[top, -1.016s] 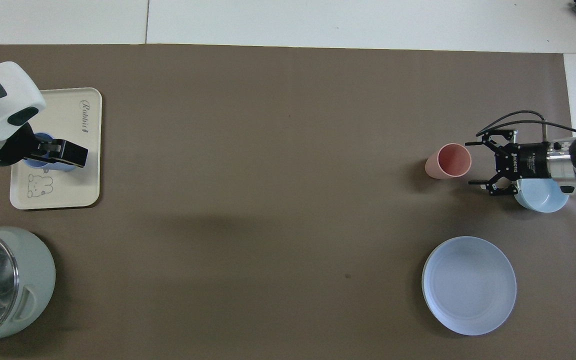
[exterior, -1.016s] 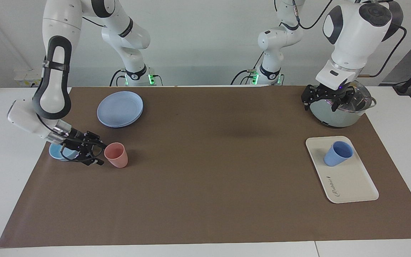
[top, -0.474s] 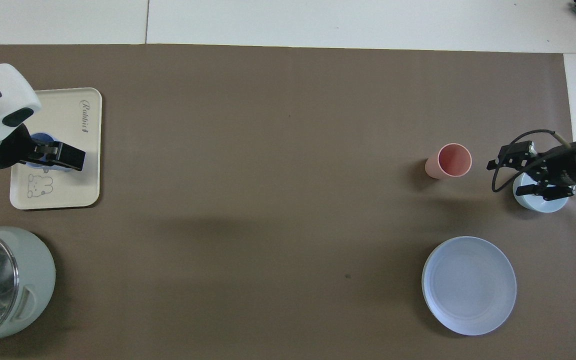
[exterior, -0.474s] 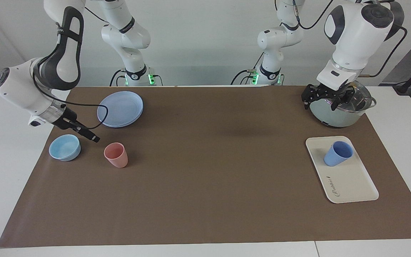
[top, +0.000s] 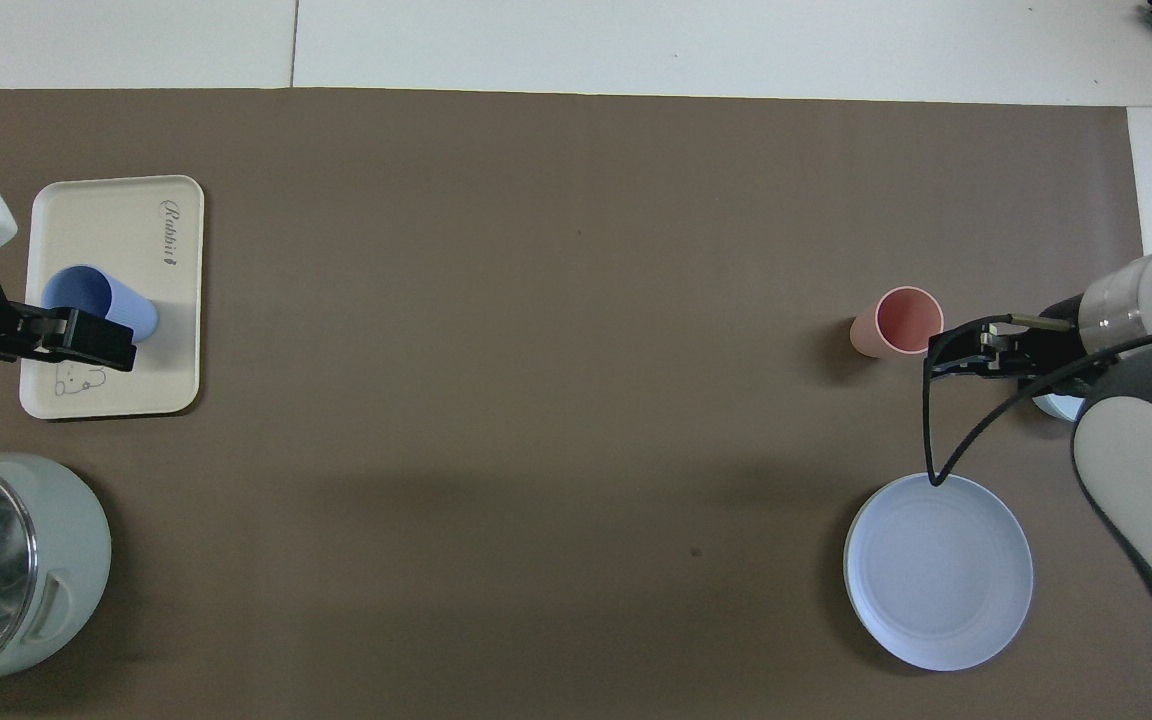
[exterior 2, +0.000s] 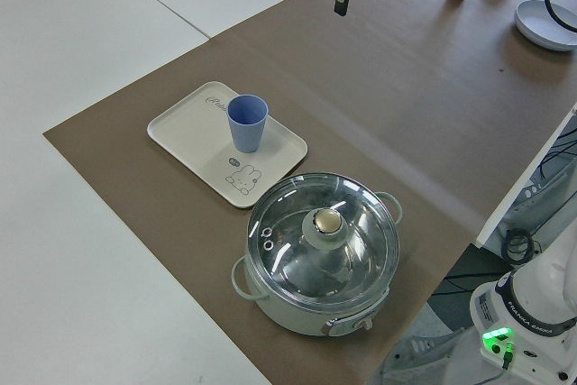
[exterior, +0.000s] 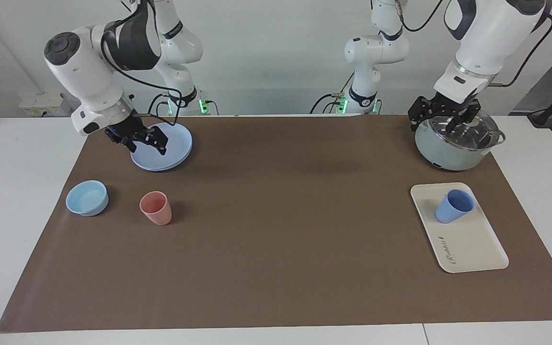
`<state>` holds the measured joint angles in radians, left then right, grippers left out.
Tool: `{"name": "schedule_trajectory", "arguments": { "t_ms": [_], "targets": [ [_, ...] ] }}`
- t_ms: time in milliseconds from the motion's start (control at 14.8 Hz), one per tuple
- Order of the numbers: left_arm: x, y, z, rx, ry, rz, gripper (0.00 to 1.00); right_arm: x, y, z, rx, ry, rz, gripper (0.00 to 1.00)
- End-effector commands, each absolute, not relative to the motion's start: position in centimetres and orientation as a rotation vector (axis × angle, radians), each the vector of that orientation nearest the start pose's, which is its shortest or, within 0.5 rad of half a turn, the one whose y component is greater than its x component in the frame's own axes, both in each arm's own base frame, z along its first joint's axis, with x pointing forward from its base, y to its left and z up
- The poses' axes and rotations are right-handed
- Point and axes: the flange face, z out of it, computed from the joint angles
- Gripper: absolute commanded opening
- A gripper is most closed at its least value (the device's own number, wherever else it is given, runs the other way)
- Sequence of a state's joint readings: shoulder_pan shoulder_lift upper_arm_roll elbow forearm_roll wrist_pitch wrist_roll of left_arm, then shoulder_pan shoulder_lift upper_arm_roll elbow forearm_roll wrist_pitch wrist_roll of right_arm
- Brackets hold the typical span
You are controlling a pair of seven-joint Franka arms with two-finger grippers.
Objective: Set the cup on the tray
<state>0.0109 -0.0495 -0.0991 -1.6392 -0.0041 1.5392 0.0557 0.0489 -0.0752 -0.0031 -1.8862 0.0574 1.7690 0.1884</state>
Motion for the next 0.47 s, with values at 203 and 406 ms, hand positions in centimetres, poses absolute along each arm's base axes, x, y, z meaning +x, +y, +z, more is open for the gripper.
{"name": "schedule_trajectory", "arguments": {
  "t_ms": [203, 406],
  "targets": [
    [52.9, -4.9, 62.6, -3.137, 0.28, 0.085, 1.0, 55.7, 5.2, 61.8, -3.163, 0.086, -0.031, 0.99],
    [52.5, -3.9, 61.9, -3.139, 0.241, 0.109, 1.0, 56.2, 4.8, 61.9, -3.172, 0.101, -0.024, 0.99]
  ]
}}
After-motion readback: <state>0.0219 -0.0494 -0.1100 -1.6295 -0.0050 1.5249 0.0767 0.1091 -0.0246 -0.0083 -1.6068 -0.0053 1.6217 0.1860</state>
